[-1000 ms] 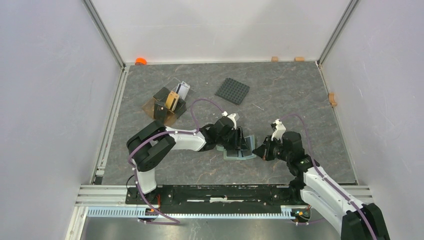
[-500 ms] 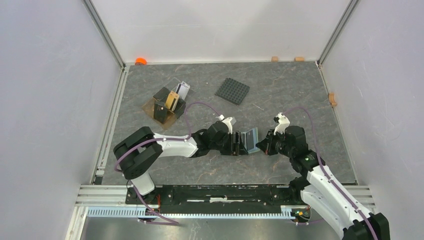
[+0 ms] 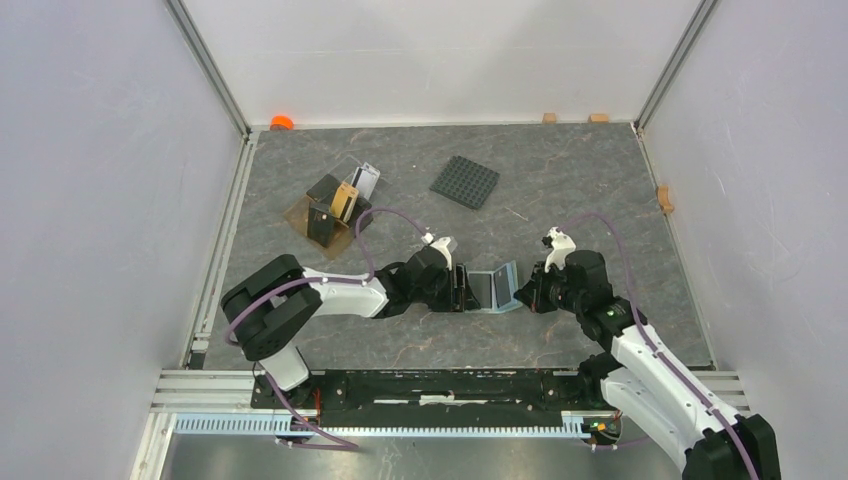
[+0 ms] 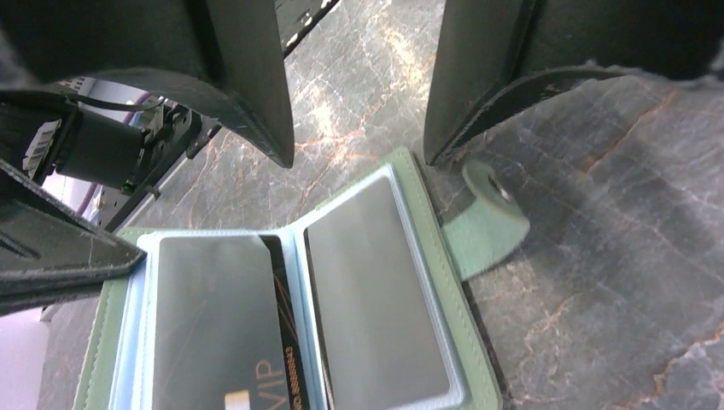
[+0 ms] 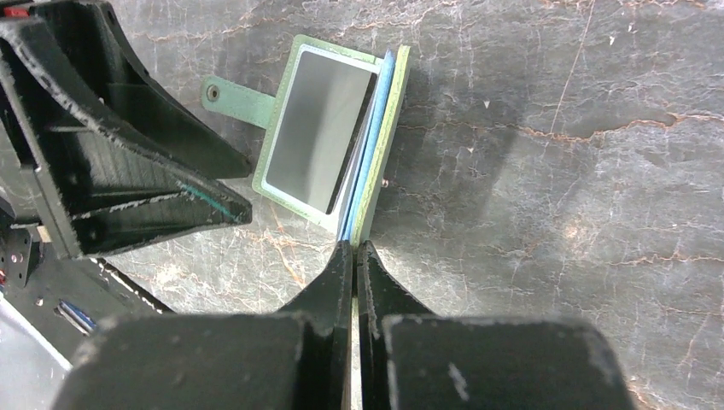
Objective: Put the credit cards into the card holder
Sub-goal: Pick up the credit card from the storage box.
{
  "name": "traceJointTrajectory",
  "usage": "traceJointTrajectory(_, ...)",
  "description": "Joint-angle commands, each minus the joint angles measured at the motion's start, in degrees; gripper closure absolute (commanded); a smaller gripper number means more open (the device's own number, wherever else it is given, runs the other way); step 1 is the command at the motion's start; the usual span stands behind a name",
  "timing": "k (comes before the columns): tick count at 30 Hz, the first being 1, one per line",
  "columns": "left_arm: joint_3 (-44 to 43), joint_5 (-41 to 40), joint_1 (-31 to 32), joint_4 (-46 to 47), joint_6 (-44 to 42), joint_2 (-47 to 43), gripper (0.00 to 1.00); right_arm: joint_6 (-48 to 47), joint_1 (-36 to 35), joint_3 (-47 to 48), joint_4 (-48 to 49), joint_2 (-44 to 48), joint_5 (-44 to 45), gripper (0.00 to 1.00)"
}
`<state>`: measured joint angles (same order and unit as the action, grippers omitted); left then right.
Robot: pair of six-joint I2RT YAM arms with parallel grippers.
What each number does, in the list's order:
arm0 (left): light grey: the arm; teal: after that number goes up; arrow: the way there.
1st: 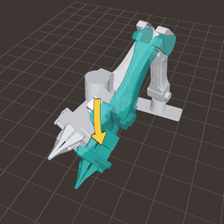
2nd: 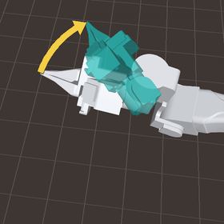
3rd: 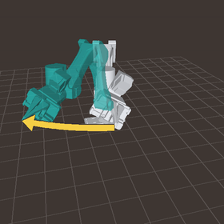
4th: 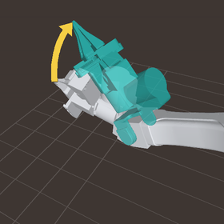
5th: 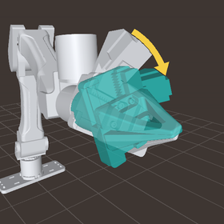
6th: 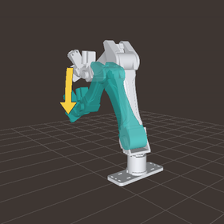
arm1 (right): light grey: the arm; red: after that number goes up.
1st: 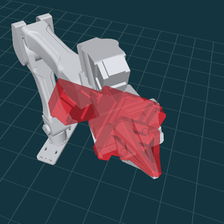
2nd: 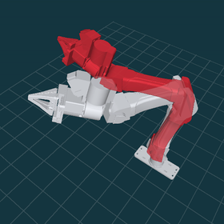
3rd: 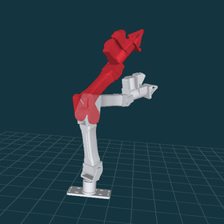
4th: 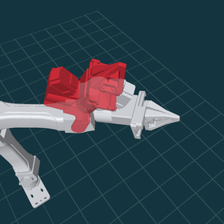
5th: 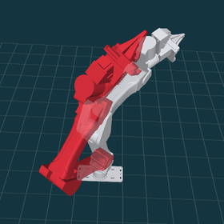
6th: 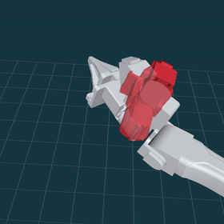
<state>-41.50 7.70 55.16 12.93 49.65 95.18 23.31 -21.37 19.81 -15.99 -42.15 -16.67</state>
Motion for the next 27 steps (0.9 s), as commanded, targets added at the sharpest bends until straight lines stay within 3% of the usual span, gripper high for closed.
traceJointTrajectory(1,-1.0,-0.3,-0.5,3.3,-0.6,3.4,0.4,-1.1,-0.1,2.6,2.2,-0.6,-2.4,1.0)
traceJointTrajectory(7,-1.2,0.6,-0.6,4.3,-0.7,5.2,0.53,0.0,-0.3,1.8,4.9,-1.2,-4.3,1.0)
traceJointTrajectory(27,-0.1,1.0,-1.6,5.1,-0.3,5.2,0.55,2.5,-2.9,-1.6,10.1,-5.5,-1.9,1.0)
